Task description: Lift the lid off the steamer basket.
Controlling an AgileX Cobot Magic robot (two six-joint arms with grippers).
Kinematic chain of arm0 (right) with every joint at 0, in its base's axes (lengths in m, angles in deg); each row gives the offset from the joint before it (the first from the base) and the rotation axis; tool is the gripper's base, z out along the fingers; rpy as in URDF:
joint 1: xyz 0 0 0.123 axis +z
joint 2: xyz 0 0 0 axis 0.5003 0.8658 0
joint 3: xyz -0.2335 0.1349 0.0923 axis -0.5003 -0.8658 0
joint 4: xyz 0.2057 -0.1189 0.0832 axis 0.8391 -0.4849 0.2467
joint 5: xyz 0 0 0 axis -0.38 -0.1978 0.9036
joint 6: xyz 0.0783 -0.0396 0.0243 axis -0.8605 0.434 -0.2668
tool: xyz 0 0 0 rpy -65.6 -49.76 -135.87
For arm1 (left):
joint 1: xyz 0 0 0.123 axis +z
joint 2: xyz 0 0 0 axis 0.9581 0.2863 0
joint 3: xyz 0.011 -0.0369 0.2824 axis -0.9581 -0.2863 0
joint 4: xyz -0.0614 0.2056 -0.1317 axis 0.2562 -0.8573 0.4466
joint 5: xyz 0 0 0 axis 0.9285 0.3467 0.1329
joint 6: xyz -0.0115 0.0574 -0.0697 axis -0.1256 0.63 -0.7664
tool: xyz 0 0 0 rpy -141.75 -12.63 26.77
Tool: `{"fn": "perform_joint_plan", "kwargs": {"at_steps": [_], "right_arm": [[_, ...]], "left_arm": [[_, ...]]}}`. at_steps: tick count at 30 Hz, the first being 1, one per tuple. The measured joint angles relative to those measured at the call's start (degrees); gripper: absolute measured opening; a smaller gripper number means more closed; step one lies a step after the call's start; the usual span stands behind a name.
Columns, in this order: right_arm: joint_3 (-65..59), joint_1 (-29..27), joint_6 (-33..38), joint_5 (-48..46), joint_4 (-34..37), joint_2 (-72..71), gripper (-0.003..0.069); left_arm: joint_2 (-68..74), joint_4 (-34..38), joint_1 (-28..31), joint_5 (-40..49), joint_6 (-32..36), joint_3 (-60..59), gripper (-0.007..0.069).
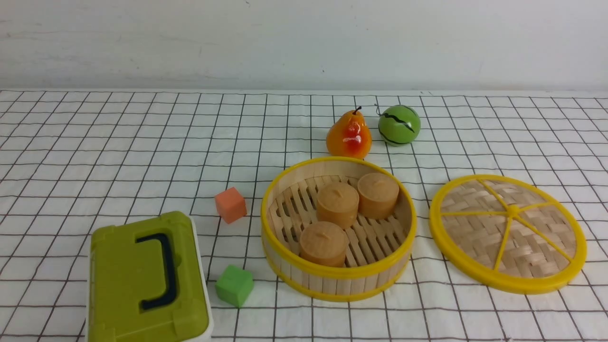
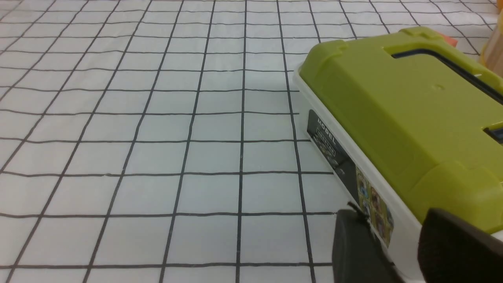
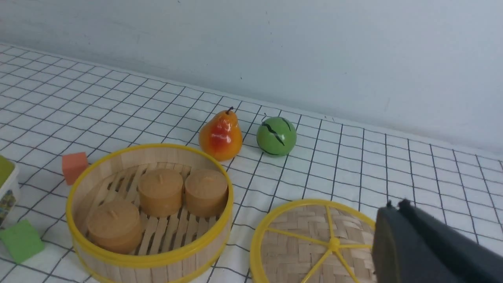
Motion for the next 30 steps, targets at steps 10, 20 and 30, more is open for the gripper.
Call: {"fn": "perform_joint_plan", "kwargs": {"at_steps": [10, 20, 30], "right_arm": [[-9.7, 0.0, -2.4, 12.8, -7.0, -3.6, -0.0018], [-34.5, 0.0, -20.2, 28.5, -21.2, -16.3, -0.0018], [-46.8, -2.7, -23.8, 21.1, -20.5, -24.4, -0.0018]], "left_arm": [[0.0, 0.0, 0.0, 0.0, 0.0, 0.0, 0.0239], [0.0, 0.0, 0.0, 0.0, 0.0, 0.0, 0.0239], [0.0, 0.0, 0.0, 0.0, 0.0, 0.0, 0.0239]]}}
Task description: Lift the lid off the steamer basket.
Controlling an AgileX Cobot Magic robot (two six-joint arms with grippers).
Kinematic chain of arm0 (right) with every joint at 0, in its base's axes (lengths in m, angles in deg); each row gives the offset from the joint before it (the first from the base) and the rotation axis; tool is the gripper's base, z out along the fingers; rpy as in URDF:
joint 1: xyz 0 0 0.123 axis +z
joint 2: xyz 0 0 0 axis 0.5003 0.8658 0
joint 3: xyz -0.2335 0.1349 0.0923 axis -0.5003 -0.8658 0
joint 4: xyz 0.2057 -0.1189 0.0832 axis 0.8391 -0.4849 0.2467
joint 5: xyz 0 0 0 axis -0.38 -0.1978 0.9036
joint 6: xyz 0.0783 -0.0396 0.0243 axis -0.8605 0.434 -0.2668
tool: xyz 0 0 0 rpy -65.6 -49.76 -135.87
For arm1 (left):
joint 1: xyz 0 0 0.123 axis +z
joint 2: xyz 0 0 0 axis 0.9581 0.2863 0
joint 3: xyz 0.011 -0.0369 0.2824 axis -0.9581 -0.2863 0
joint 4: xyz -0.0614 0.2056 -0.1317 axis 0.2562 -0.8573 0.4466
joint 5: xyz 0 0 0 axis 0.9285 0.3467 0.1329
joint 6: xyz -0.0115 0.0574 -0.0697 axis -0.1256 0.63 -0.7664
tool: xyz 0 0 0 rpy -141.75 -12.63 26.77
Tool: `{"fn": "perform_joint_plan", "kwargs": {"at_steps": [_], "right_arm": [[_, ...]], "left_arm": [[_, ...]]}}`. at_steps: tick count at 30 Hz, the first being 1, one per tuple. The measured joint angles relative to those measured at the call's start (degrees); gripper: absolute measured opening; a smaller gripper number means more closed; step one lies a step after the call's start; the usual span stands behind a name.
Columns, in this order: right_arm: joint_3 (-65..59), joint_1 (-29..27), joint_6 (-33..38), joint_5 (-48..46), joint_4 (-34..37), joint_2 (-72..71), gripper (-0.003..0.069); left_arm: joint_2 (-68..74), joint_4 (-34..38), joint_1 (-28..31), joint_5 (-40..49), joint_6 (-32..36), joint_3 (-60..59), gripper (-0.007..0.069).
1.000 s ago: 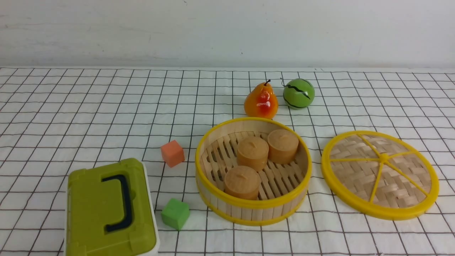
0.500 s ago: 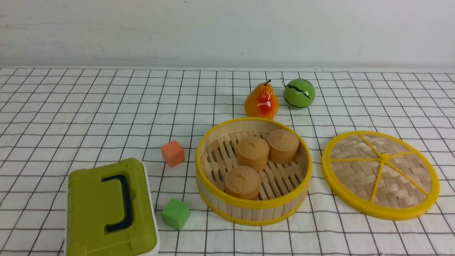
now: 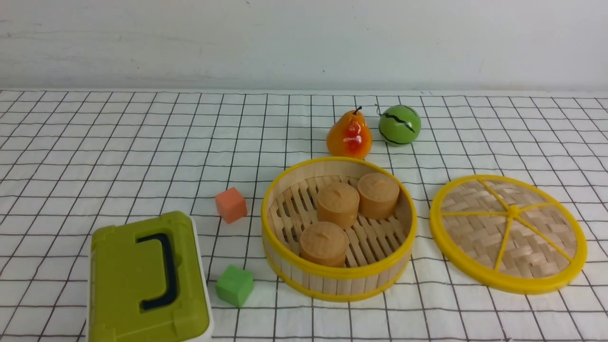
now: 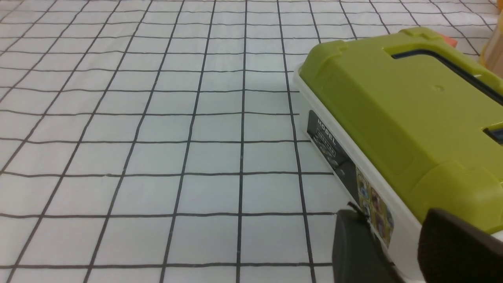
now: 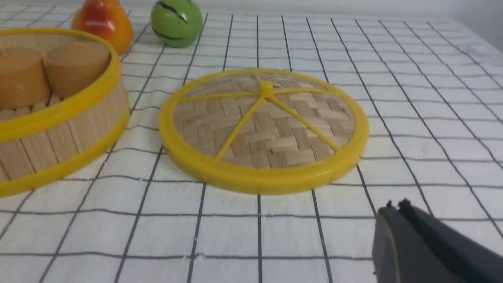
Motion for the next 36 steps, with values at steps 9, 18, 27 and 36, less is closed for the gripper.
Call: {"fn": "perform_joint_plan", "kwargs": {"at_steps": [9, 18, 27, 36], "right_arm": [[0.3, -1.8, 0.0, -4.0, 0.0, 0.0, -0.0018], [0.5, -1.8, 0.0, -4.6, 0.9, 0.0, -0.0015], [0.5, -1.8, 0.0, -4.6, 0.9, 0.0, -0.001], [0.5, -1.8, 0.4, -4.6, 0.9, 0.0, -0.0003]], "left_arm": [[0.0, 0.0, 0.0, 0.0, 0.0, 0.0, 0.0239], [0.0, 0.0, 0.0, 0.0, 0.0, 0.0, 0.0239], [0.0, 0.0, 0.0, 0.0, 0.0, 0.0, 0.0239], [0.0, 0.0, 0.0, 0.0, 0.0, 0.0, 0.0239]]}}
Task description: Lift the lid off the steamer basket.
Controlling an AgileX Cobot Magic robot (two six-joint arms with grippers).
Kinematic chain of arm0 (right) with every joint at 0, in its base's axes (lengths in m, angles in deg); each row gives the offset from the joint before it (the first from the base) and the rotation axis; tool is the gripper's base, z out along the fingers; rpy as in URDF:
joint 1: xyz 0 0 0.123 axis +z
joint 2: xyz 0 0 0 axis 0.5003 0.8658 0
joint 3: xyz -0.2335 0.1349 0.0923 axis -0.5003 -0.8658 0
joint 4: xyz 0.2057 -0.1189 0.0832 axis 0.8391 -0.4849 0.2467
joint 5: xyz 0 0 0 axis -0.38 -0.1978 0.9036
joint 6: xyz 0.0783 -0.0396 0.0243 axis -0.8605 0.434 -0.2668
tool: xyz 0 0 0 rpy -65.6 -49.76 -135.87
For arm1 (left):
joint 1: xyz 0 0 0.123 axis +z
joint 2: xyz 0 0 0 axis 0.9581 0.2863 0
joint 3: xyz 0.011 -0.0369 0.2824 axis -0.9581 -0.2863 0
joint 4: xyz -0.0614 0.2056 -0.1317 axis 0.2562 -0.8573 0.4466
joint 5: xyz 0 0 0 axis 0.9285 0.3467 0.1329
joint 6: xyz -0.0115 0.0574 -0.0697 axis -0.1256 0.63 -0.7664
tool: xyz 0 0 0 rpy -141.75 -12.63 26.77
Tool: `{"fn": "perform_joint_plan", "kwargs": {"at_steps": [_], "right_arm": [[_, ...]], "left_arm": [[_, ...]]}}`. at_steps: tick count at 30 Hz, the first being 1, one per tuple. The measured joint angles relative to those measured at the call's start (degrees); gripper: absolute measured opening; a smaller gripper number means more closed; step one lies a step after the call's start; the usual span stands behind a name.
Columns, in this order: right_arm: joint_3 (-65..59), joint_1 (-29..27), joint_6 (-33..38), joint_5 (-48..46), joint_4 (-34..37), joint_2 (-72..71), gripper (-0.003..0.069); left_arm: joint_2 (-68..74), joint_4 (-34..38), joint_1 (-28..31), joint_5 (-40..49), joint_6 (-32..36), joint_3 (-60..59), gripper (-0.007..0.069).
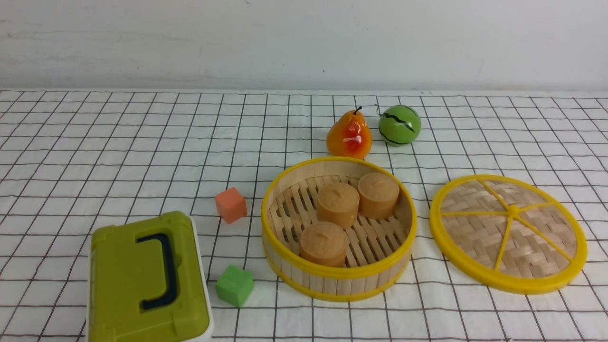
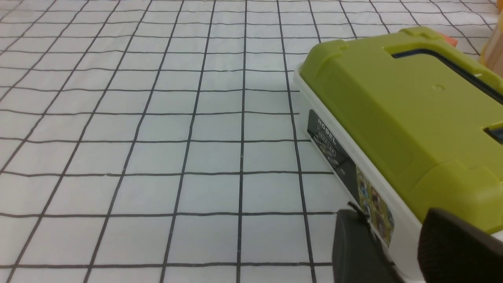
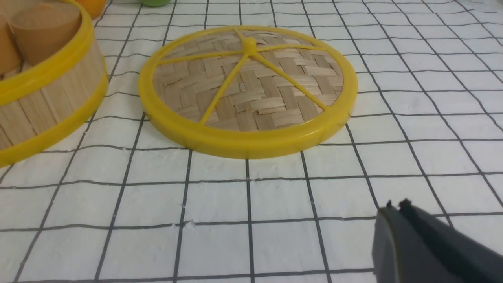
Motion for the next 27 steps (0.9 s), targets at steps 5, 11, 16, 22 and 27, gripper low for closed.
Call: {"fn": "perform_joint_plan", "kwargs": {"at_steps": [5, 11, 16, 22, 27], "right_arm": [[0.0, 0.0, 0.0, 0.0, 0.0, 0.0, 0.0], [0.0, 0.0, 0.0, 0.0, 0.0, 0.0, 0.0006], [0.0, 0.0, 0.0, 0.0, 0.0, 0.0, 0.0013], [0.0, 0.0, 0.0, 0.0, 0.0, 0.0, 0.002], [0.0, 0.0, 0.0, 0.0, 0.0, 0.0, 0.0028]], "left_arm": [[0.0, 0.0, 0.0, 0.0, 0.0, 0.0, 0.0239], [0.0, 0.0, 0.0, 0.0, 0.0, 0.0, 0.0239], [0.0, 0.0, 0.0, 0.0, 0.0, 0.0, 0.0239], [0.0, 0.0, 0.0, 0.0, 0.0, 0.0, 0.0239], [0.0, 0.0, 0.0, 0.0, 0.0, 0.0, 0.0239]]}}
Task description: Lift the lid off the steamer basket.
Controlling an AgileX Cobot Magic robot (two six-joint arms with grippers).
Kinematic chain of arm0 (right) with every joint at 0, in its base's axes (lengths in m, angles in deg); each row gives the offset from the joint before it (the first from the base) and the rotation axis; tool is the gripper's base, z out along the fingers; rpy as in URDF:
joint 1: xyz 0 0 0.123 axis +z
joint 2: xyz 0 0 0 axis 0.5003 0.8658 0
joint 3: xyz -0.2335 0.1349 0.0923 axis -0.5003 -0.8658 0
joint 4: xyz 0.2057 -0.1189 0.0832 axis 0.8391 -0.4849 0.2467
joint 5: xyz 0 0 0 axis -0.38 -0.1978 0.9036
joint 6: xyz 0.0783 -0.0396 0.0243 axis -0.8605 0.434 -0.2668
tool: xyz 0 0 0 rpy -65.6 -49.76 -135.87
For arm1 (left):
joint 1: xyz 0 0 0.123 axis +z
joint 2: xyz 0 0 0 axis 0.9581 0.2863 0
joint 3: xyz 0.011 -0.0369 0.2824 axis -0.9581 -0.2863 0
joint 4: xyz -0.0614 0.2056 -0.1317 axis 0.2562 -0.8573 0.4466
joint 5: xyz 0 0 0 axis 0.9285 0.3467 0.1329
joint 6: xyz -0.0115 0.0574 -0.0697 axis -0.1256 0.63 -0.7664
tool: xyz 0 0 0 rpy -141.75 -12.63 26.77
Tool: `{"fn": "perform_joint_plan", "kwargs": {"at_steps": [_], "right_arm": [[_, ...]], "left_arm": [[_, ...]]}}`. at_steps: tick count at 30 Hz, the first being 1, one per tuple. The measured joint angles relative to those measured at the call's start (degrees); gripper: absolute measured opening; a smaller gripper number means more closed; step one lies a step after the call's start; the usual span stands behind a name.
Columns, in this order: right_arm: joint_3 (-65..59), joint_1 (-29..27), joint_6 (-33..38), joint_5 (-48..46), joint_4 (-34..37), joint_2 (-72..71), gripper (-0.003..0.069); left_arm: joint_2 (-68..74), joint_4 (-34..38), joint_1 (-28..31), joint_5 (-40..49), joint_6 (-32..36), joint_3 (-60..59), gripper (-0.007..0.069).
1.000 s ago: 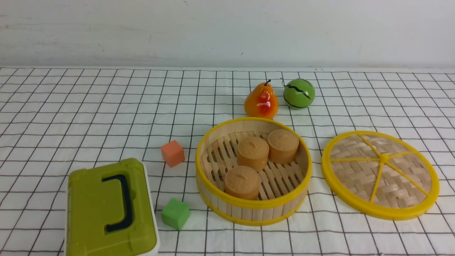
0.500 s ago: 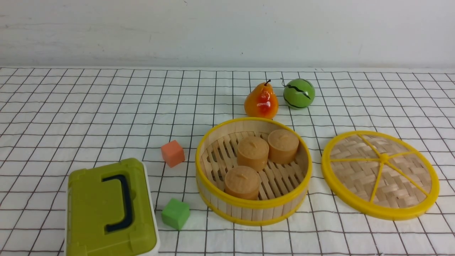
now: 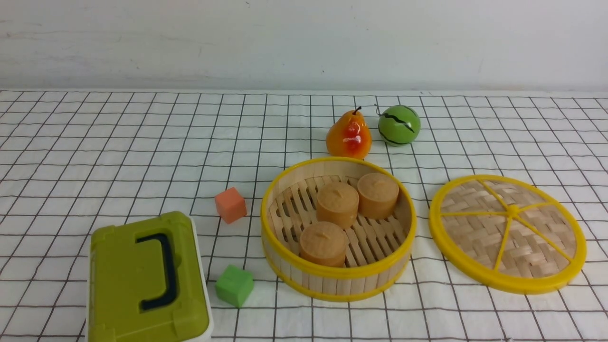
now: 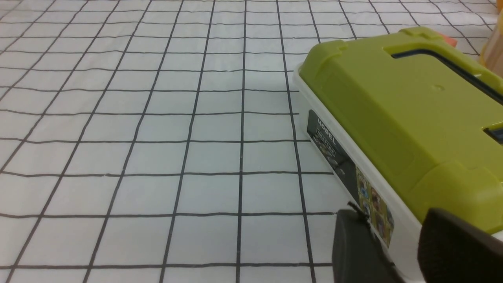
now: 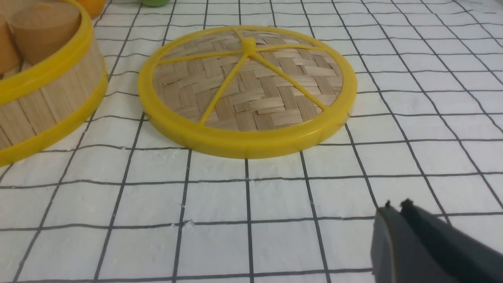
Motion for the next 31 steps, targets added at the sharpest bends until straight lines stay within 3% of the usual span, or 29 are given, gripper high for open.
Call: {"fn": "perform_joint_plan", "kwargs": {"at_steps": [31], "right_arm": [[0.0, 0.0, 0.0, 0.0, 0.0, 0.0, 0.0071]], "left_arm": [[0.0, 0.0, 0.0, 0.0, 0.0, 0.0, 0.0239]]}}
